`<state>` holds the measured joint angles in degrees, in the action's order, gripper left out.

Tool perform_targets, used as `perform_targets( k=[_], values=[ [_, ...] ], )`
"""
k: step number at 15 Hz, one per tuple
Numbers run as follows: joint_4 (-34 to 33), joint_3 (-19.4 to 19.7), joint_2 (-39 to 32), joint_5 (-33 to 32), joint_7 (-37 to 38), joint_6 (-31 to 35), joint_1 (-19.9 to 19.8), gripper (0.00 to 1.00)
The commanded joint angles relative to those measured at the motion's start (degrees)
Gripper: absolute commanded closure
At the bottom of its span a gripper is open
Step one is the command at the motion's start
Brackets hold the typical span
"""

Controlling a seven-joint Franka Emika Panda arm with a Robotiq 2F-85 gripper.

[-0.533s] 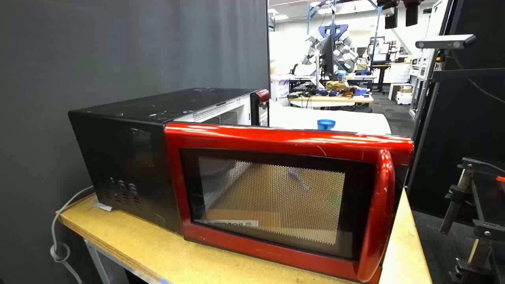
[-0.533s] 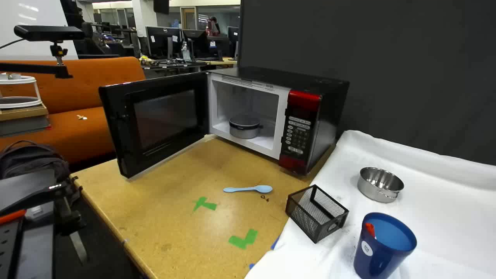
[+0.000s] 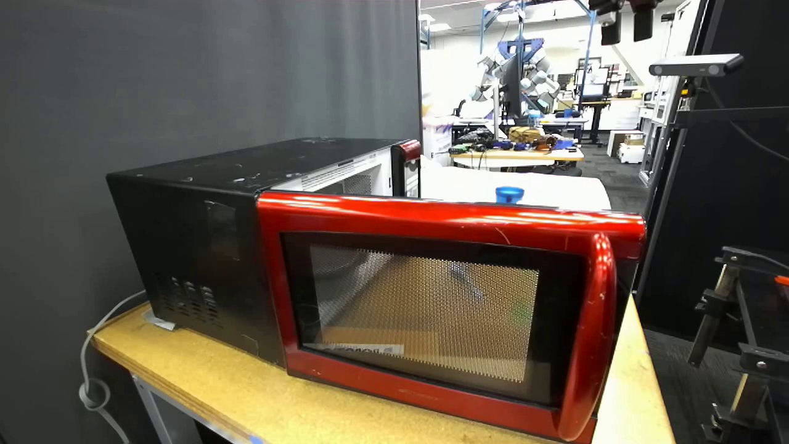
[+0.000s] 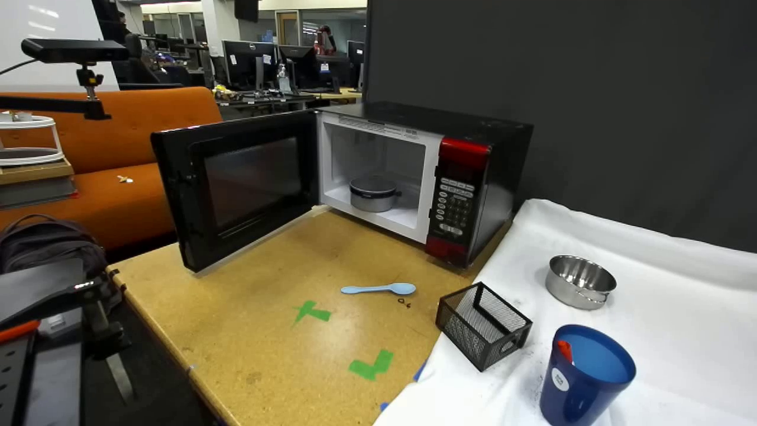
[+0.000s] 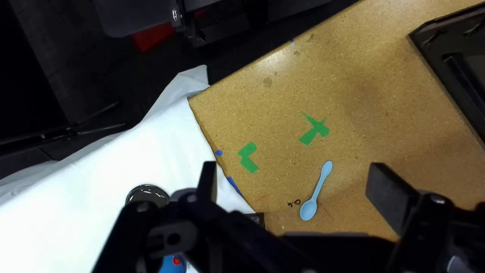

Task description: Remove the marker from the blue bowl and put it on the table

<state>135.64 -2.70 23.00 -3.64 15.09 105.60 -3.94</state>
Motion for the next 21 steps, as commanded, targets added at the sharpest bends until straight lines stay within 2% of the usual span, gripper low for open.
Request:
perform_targets(
  k=[1, 4, 6, 11, 13, 16, 19, 21],
  values=[
    [-1.66, 0.67, -1.55, 0.91, 1.17, -0.74, -0.05, 0.00],
    [-7.00, 3.19, -6.54, 3.51, 6.26, -1.08, -2.35, 0.00],
    [-11.27, 6.33, -10.65, 5.55, 6.74, 1.19, -3.96, 0.00],
    [-23.08, 12.66, -24.47, 14.30, 8.68, 10.65, -7.09, 0.00],
    [-28.22, 14.15, -31.74, 17.44, 11.30, 15.11, -7.90, 0.00],
    [-35.61, 16.02, -41.94, 18.70, 17.96, 21.11, -8.49, 0.00],
    [-42.57, 17.67, -50.11, 17.50, 23.31, 20.93, -8.95, 0.00],
    [-45.32, 17.67, -53.74, 18.23, 24.32, 19.11, -10.00, 0.00]
  ],
)
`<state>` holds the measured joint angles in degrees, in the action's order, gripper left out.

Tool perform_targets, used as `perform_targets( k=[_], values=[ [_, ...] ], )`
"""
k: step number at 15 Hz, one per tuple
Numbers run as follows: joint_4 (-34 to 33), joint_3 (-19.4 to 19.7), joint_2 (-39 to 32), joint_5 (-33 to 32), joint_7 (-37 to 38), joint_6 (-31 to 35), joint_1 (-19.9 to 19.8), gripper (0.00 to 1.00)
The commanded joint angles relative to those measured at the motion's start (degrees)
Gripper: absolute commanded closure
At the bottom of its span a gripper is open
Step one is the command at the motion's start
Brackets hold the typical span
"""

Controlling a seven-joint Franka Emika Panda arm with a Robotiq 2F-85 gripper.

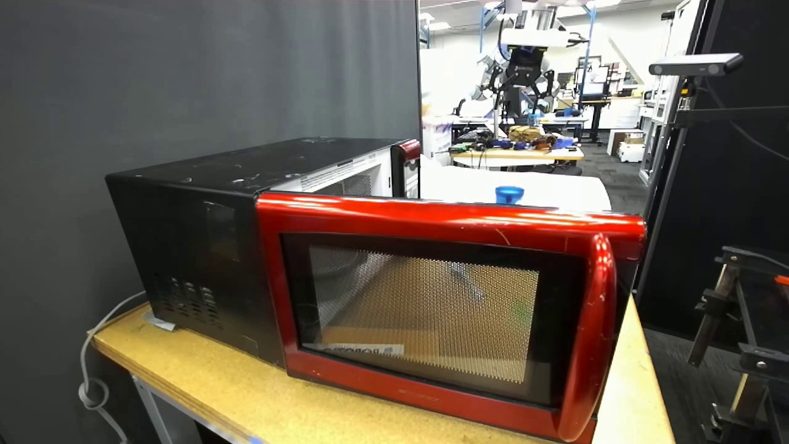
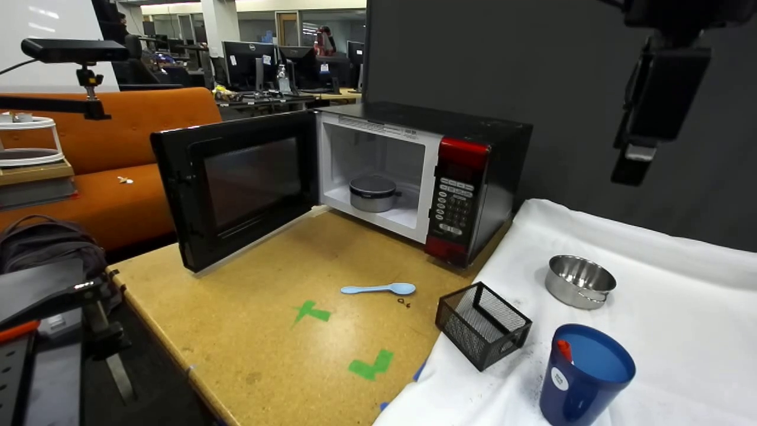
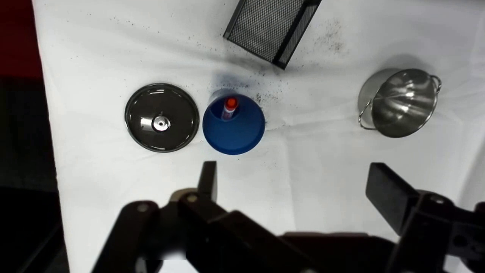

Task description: Remove the marker from the blue bowl and put it on the table

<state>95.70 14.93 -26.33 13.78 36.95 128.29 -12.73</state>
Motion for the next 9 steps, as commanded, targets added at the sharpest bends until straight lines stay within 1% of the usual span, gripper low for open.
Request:
perform_targets(
  k=[1, 4, 9],
  values=[
    [-6.07, -0.28, -5.71, 1.28, 2.37, -4.93, -1.85, 0.00],
    [-6.35, -1.46, -7.93, 4.10, 0.77, -9.38, -4.05, 0.00],
    [-5.63, -1.77, -9.11, 7.92, -0.70, -14.84, -6.22, 0.00]
  ],
)
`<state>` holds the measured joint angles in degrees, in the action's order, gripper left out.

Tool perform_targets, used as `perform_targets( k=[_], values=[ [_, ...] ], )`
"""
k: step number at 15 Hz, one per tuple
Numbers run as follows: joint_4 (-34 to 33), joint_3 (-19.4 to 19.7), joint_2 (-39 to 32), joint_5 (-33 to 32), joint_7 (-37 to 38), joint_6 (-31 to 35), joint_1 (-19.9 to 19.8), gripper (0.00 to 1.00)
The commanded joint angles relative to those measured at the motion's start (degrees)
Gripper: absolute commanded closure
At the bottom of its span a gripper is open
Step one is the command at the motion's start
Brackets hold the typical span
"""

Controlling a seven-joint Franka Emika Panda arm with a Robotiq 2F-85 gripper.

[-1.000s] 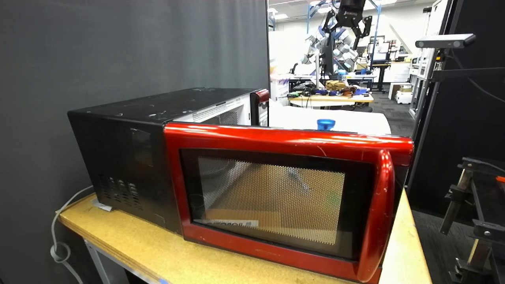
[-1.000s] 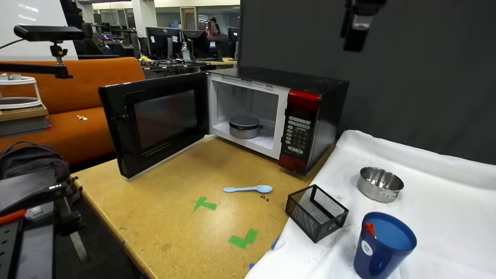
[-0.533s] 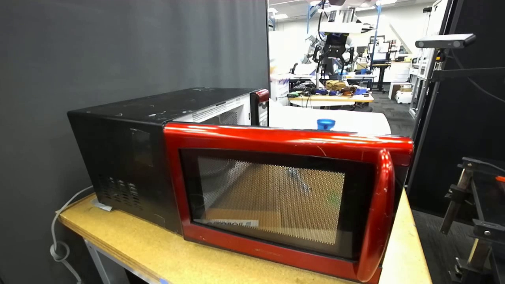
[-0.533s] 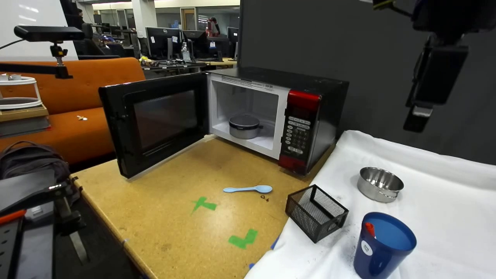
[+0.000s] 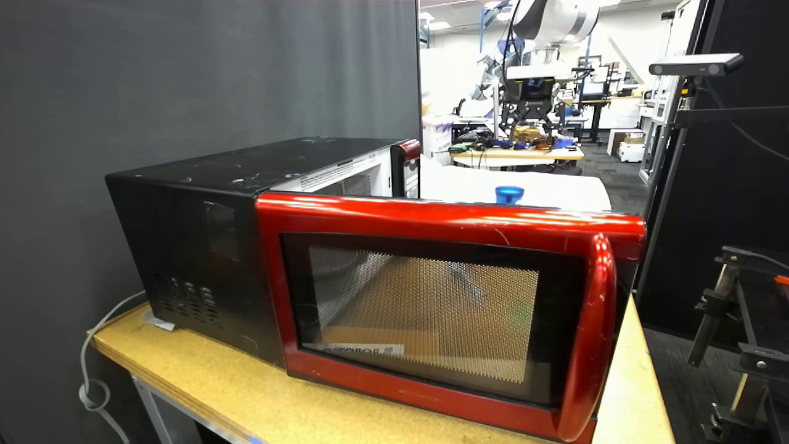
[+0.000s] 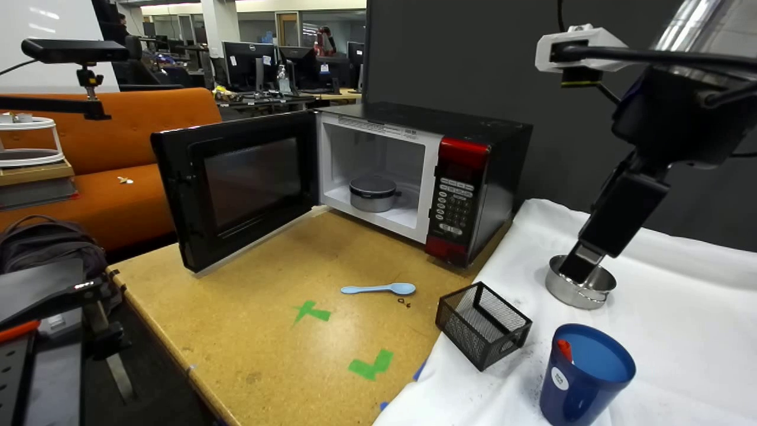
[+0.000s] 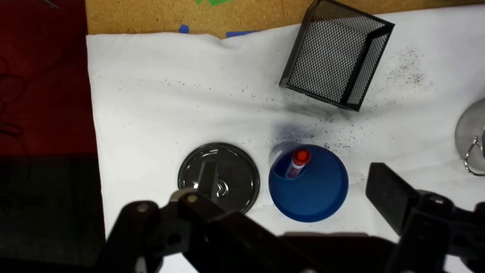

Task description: Remove the marker from the blue bowl and put it on the table

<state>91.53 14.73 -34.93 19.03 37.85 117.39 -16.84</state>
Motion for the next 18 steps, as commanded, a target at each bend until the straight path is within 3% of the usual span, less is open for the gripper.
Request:
perform_targets(
  k=[1, 12, 14, 18],
  values=[
    [-1.12, -1.70, -0.49, 3.28, -1.97, -4.73, -2.28, 0.00],
    [0.04, -1.50, -0.35, 3.03, -1.56, -5.66, -0.97, 0.00],
    [-3.36, -1.43, -2.89, 2.67, -0.10, -6.98, -1.05, 0.00],
    [-9.17, -2.68, -7.31, 3.45, -4.21, -10.09, -3.50, 0.00]
  ],
)
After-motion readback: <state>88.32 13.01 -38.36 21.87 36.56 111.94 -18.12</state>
